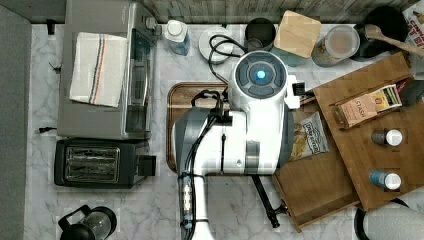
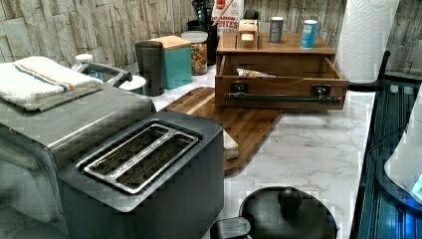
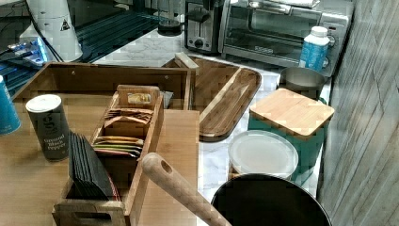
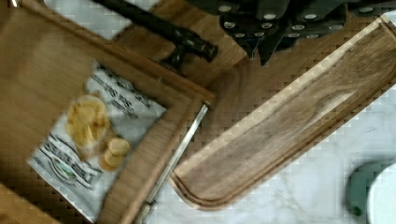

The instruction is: Close the drawer.

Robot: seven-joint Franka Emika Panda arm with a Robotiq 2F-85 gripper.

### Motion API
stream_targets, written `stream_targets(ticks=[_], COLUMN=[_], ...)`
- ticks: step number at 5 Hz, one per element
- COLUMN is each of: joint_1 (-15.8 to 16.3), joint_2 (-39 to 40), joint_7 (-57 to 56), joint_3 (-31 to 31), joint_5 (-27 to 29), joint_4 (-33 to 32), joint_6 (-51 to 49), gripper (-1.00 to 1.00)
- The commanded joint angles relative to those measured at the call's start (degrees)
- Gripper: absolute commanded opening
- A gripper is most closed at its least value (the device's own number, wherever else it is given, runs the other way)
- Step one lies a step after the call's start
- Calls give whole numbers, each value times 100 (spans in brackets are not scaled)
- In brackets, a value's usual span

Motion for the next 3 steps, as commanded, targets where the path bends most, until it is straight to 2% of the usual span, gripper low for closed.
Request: stream_targets(ticks=[1,2,3], joint_1=[260,410,296], joint_2=[-811,-1095,-1311], joint_7=[-2374,-3235,-4125], joint_3=[252,316,238], joint_5=[990,781,872], joint_4=[-934,-1440,-1908], joint_6=[569,851,855], gripper=[-100,-100,-100])
